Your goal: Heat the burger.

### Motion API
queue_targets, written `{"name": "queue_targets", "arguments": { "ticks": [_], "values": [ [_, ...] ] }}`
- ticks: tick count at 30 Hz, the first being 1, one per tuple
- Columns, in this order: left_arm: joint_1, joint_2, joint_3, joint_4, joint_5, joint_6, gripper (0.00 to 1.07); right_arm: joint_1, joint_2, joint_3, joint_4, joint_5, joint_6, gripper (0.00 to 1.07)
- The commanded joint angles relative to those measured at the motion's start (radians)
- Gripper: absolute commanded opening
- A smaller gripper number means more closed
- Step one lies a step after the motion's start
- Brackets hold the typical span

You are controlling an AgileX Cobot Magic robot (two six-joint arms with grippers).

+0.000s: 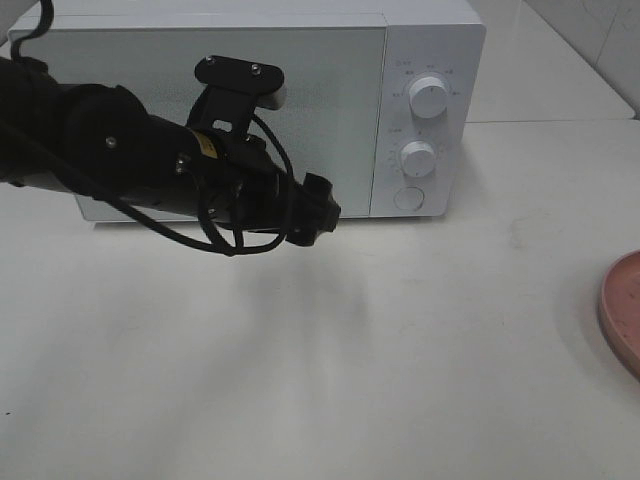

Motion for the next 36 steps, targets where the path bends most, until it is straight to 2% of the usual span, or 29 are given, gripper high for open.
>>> {"name": "queue_targets", "arguments": {
  "ticks": [1,3,6,8,9,10,11,14,16,17,19,22,23,25,27,29,30,33,35,36],
  "values": [
    [-0.004,-0.046,0.004,0.0,0.114,-0.005,1.0,-0.007,-0.026,-0.001,0.006,-0.008,-0.006,0.76],
    [-0.004,-0.111,0.004,0.07,0.301,-0.003,1.0,-0.007,-0.026,-0.001,0.006,-0.008,-0.006,0.76],
    [-0.004,-0.13,0.004,0.099,0.356,-0.005,0.99,-0.007,-0.026,-0.001,0.006,-0.008,-0.006,0.76],
    [0.018,-0.18,0.004,0.127,0.505,-0.071,0.99,-0.007,-0.026,-0.001,0.006,-0.008,-0.006,0.76],
    [0.018,-0.18,0.004,0.127,0.505,-0.071,0.99,-0.007,-0.026,-0.001,0.006,-0.008,-0.006,0.76],
    [0.06,-0.209,0.004,0.127,0.574,-0.134,0.99,-0.007,-0.026,-0.001,0.006,-0.008,-0.006,0.76],
    [0.11,-0.231,0.004,0.127,0.64,-0.154,0.99,-0.007,-0.026,-0.001,0.006,-0.008,-0.006,0.76],
    [0.14,-0.244,0.004,0.129,0.675,-0.154,0.99,-0.007,-0.026,-0.001,0.006,-0.008,-0.006,0.76],
    [0.227,-0.28,0.004,0.144,0.779,-0.154,0.99,-0.007,-0.026,-0.001,0.006,-0.008,-0.006,0.76],
    [0.227,-0.28,0.004,0.144,0.779,-0.154,0.99,-0.007,-0.026,-0.001,0.006,-0.008,-0.006,0.76],
    [0.352,-0.326,0.004,0.181,0.924,-0.161,0.99,-0.007,-0.026,-0.001,0.006,-0.008,-0.006,0.76],
    [0.38,-0.335,0.004,0.19,0.952,-0.161,0.99,-0.007,-0.026,-0.001,0.006,-0.008,-0.006,0.76],
    [0.446,-0.361,0.004,0.212,1.019,-0.161,0.99,-0.007,-0.026,-0.001,0.006,-0.008,-0.006,0.76],
    [0.472,-0.375,0.004,0.228,1.051,-0.161,0.99,-0.007,-0.026,-0.001,0.006,-0.008,-0.006,0.76],
    [0.586,-0.437,0.004,0.28,1.154,-0.161,0.99,-0.007,-0.026,-0.001,0.006,-0.008,-0.006,0.76],
    [0.606,-0.454,0.004,0.286,1.171,-0.161,0.99,-0.007,-0.026,-0.001,0.006,-0.008,-0.006,0.76],
    [0.654,-0.499,0.004,0.289,1.208,-0.161,0.99,-0.007,-0.026,-0.001,0.006,-0.008,-0.006,0.76],
    [0.671,-0.519,0.004,0.289,1.219,-0.161,0.99,-0.007,-0.026,-0.001,0.006,-0.008,-0.006,0.76],
    [0.727,-0.646,0.028,0.287,1.224,-0.161,0.99,-0.007,-0.026,-0.001,0.006,-0.008,-0.006,0.76],
    [0.727,-0.646,0.028,0.287,1.224,-0.161,0.99,-0.007,-0.026,-0.001,0.006,-0.008,-0.006,0.76]
  ]
}}
